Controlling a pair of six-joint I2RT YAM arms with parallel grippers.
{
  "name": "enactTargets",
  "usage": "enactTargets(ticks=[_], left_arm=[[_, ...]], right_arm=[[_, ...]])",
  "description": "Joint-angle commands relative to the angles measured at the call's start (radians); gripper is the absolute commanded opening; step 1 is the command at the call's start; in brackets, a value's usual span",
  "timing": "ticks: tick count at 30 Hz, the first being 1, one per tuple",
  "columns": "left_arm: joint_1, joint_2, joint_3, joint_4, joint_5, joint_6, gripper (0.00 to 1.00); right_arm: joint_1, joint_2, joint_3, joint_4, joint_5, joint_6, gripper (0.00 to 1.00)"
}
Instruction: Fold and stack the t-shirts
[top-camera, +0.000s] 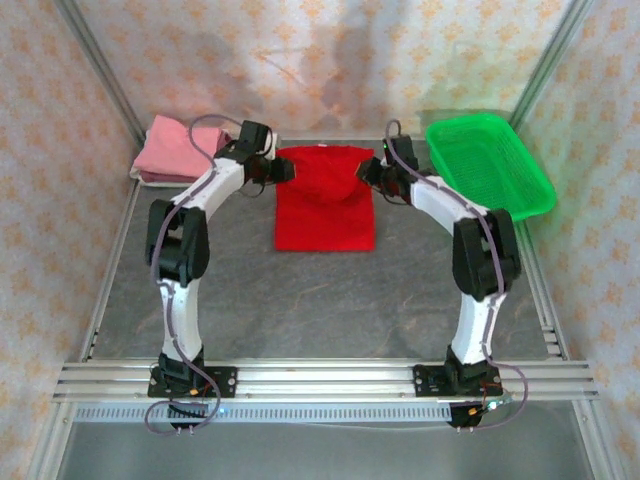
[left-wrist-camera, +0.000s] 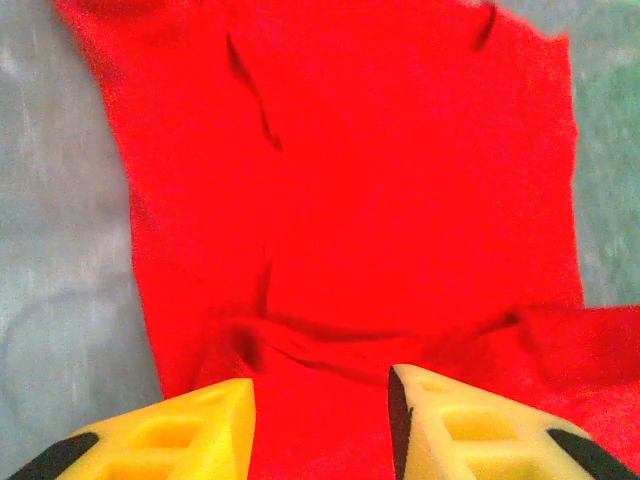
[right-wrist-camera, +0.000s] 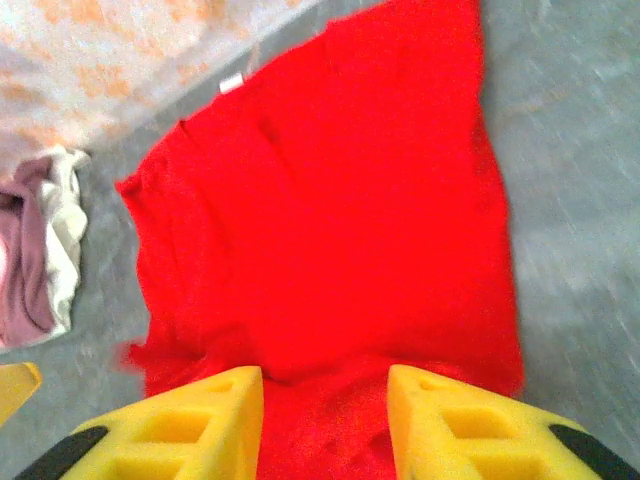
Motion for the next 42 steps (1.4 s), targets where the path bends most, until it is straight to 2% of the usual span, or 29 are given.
enactTargets(ticks=[1, 4, 9, 12, 14, 18, 25, 32, 42], left_arm=[[0.034, 0.065, 0.118, -0.092, -0.043, -0.002, 0.40], [0.028, -0.032, -0.011, -0.013, -0.061, -0.056, 0.35], [-0.032, -0.337, -0.469, 0.206, -0.040, -0.104, 0.37], [-0.072, -0.447, -0.664, 0.211, -0.058, -0.132, 0.40], [-0.072, -0.480, -0.752, 0.215, -0.015, -0.150, 0.42], [-0.073, -0.464, -0.785, 0.171, 0.025, -0.142, 0.44], [-0.076, -0.411, -0.791, 0.186, 0.012, -0.155, 0.43], [-0.087, -0.323, -0.780, 0.238, 0.045, -0.170, 0.42], [-0.099, -0.315, -0.775, 0.278, 0.040, -0.181, 0.07]], right_arm=[[-0.030, 0.070, 0.148, -0.075, -0.060, -0.026, 0.37], [-0.030, 0.010, 0.082, -0.052, -0.085, -0.044, 0.37], [0.003, -0.233, -0.301, 0.088, -0.127, -0.026, 0.33], [0.047, -0.352, -0.488, 0.120, -0.129, -0.020, 0.31], [0.054, -0.403, -0.585, 0.143, -0.135, 0.010, 0.34], [0.053, -0.464, -0.693, 0.187, -0.101, 0.032, 0.34], [0.052, -0.432, -0.690, 0.224, -0.111, 0.044, 0.33], [0.053, -0.419, -0.689, 0.222, -0.111, 0.033, 0.33], [0.052, -0.424, -0.737, 0.207, -0.077, 0.047, 0.33]])
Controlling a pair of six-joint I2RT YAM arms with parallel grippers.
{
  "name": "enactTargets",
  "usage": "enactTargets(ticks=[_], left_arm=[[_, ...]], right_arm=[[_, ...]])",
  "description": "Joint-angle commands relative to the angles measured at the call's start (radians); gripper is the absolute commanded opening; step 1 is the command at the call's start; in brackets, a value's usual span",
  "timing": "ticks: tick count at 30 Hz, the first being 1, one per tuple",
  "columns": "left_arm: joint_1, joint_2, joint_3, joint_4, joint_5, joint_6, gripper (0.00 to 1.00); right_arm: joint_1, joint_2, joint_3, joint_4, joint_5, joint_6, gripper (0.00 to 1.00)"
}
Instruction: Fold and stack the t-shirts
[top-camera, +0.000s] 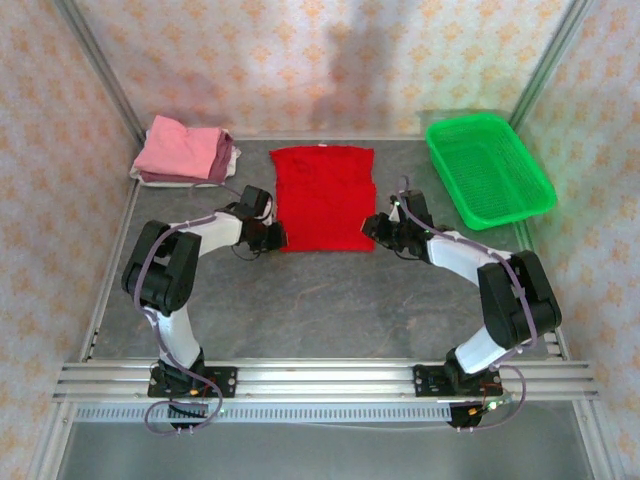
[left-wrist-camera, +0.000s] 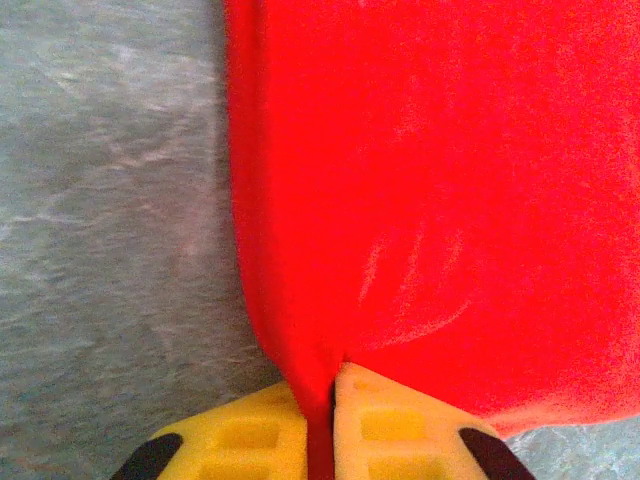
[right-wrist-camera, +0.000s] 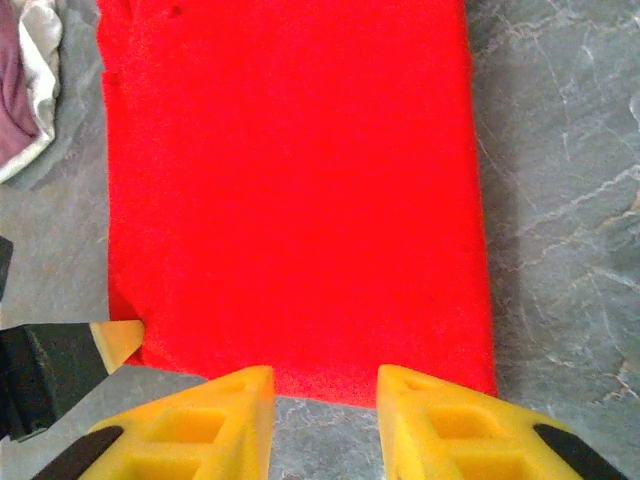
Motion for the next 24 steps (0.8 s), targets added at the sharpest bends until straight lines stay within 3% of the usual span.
enactTargets(ticks=[1, 3, 13, 24], left_arm=[[-0.008, 0.005, 0.010, 0.037, 0.000, -0.005, 0.05], [-0.008, 0.005, 0.008, 0.036, 0.002, -0.005, 0.00], [-0.006, -0.015, -0.015, 0.036, -0.020, -0.008, 0.00], [-0.006, -0.010, -0.023, 0.045, -0.005, -0.010, 0.00]], right_arm=[[-0.004, -0.003, -0.035, -0.005, 0.052, 0.019, 0.33], [-0.015, -0.003, -0.049, 0.002, 0.057, 0.045, 0.35], [-0.045, 0.084, -0.022, 0.044, 0.029, 0.104, 0.41], [-0.025, 0.191, 0.024, 0.143, -0.044, 0.131, 0.37]])
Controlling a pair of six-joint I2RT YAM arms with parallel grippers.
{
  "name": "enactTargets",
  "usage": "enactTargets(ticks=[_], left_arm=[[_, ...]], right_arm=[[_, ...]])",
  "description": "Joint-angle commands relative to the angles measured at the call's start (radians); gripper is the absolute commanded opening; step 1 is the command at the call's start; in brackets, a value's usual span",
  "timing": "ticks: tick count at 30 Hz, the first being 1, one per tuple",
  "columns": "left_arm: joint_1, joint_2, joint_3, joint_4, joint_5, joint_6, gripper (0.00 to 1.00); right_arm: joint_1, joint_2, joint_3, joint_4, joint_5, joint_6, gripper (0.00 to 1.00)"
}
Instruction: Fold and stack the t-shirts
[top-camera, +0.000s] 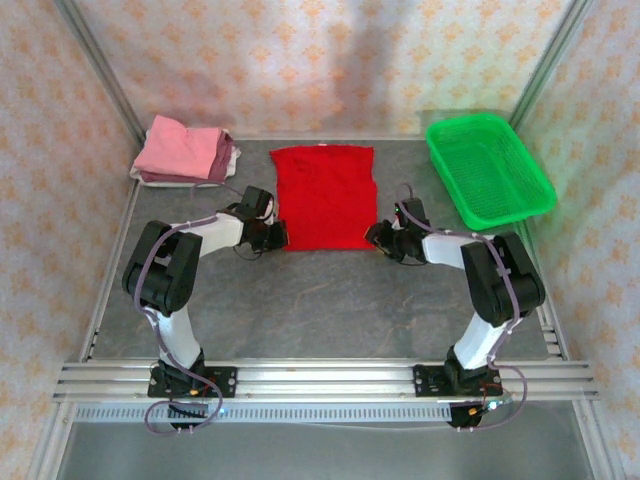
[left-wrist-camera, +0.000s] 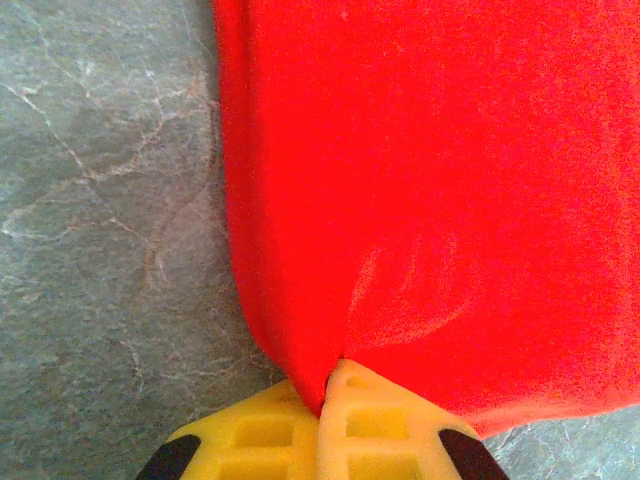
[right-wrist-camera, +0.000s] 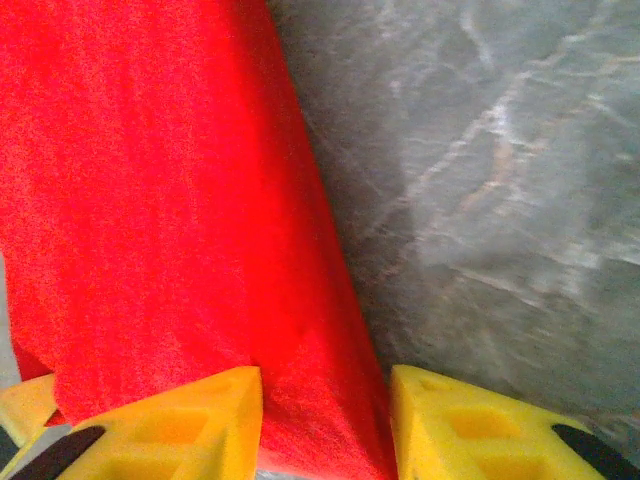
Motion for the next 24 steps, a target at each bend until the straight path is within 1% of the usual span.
enactTargets(ticks=[1, 5, 6, 7, 9, 13, 16, 21, 24], left_arm=[[0.000, -0.009, -0.014, 0.017, -0.003, -0.002, 0.00], [0.000, -0.014, -0.023, 0.023, -0.004, -0.004, 0.00], [0.000, -0.015, -0.025, 0.023, -0.005, -0.004, 0.00], [0.000, -0.016, -0.026, 0.023, -0.005, -0.004, 0.00], [0.001, -0.021, -0.027, 0.021, -0.009, -0.004, 0.00], [0.013, -0.055, -0.058, 0.034, -0.021, -0.022, 0.00], [0.015, -0.092, -0.083, 0.025, -0.024, -0.012, 0.00], [0.000, -0.154, -0.173, 0.026, 0.018, 0.002, 0.00], [-0.015, -0.214, -0.247, -0.002, 0.036, 0.001, 0.00]], right_arm=[[0.016, 0.034, 0.039, 0.071, -0.025, 0.018, 0.37], [0.033, 0.059, 0.067, 0.084, -0.022, 0.031, 0.34], [0.038, 0.063, 0.073, 0.082, -0.016, 0.033, 0.31], [0.041, 0.065, 0.076, 0.083, -0.008, 0.035, 0.25], [0.040, 0.062, 0.074, 0.078, 0.020, 0.042, 0.15], [0.038, 0.007, 0.043, 0.050, 0.084, 0.044, 0.01], [0.039, -0.052, 0.011, 0.019, 0.094, 0.020, 0.00], [0.055, -0.128, -0.088, -0.005, 0.012, -0.002, 0.00], [0.088, -0.211, -0.176, -0.036, 0.002, 0.007, 0.00]])
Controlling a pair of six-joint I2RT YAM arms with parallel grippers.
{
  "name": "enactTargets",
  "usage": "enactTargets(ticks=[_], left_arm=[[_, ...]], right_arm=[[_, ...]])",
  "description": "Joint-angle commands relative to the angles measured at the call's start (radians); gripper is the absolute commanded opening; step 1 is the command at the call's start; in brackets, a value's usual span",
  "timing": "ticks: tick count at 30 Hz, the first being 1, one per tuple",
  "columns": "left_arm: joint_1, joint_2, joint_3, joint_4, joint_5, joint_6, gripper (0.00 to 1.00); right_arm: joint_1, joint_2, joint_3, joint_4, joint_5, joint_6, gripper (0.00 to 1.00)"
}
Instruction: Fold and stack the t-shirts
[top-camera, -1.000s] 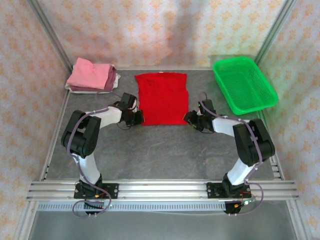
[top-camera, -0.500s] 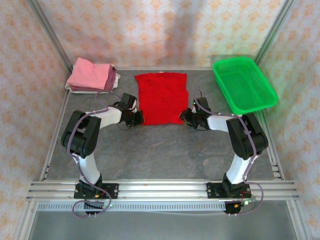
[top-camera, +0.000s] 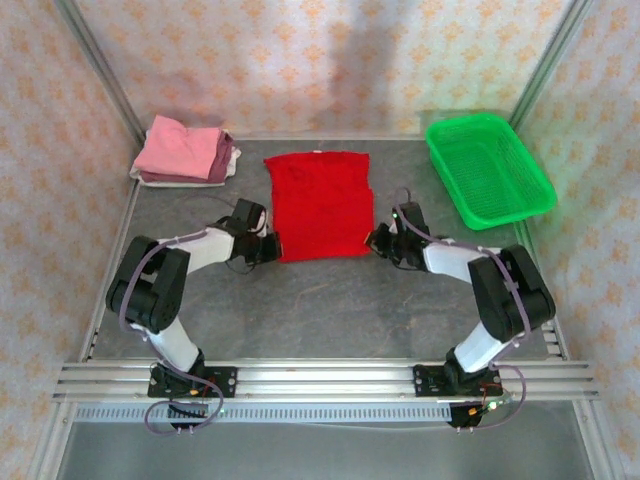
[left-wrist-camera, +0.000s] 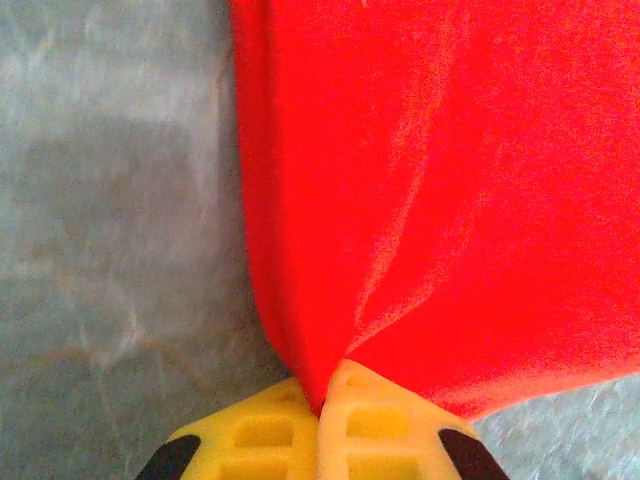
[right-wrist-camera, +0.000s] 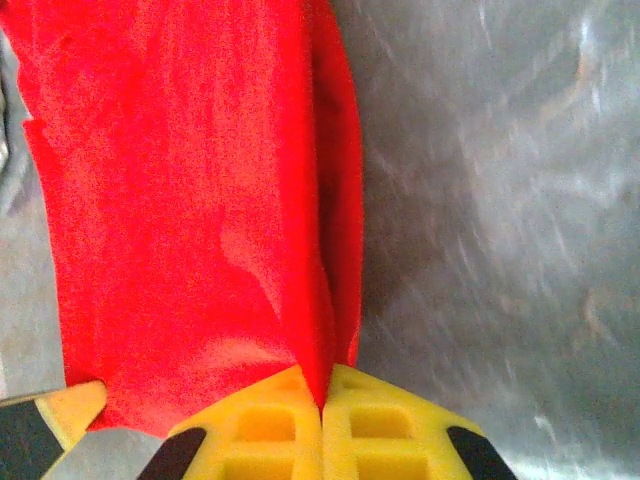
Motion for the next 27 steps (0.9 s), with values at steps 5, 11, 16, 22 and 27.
enactTargets(ticks=[5, 11, 16, 22, 27], left_arm=[[-0.131, -0.216, -0.159, -0.124, -0.014, -0.025, 0.00], [-0.258, -0.529, -0.278, -0.285, -0.129, -0.175, 0.00], [-0.259, -0.736, -0.258, -0.428, -0.239, -0.187, 0.00], [-0.201, -0.617, -0.046, -0.453, -0.192, -0.113, 0.00], [-0.131, -0.510, 0.144, -0.428, -0.156, -0.066, 0.00]], right_arm=[[0.124, -0.310, -0.234, -0.081, 0.012, 0.069, 0.00], [0.207, -0.663, -0.316, -0.280, 0.121, 0.195, 0.00], [0.207, -0.749, -0.238, -0.447, 0.228, 0.195, 0.00], [0.201, -0.612, -0.014, -0.496, 0.288, 0.094, 0.00], [0.158, -0.468, 0.165, -0.475, 0.287, 0.019, 0.00]])
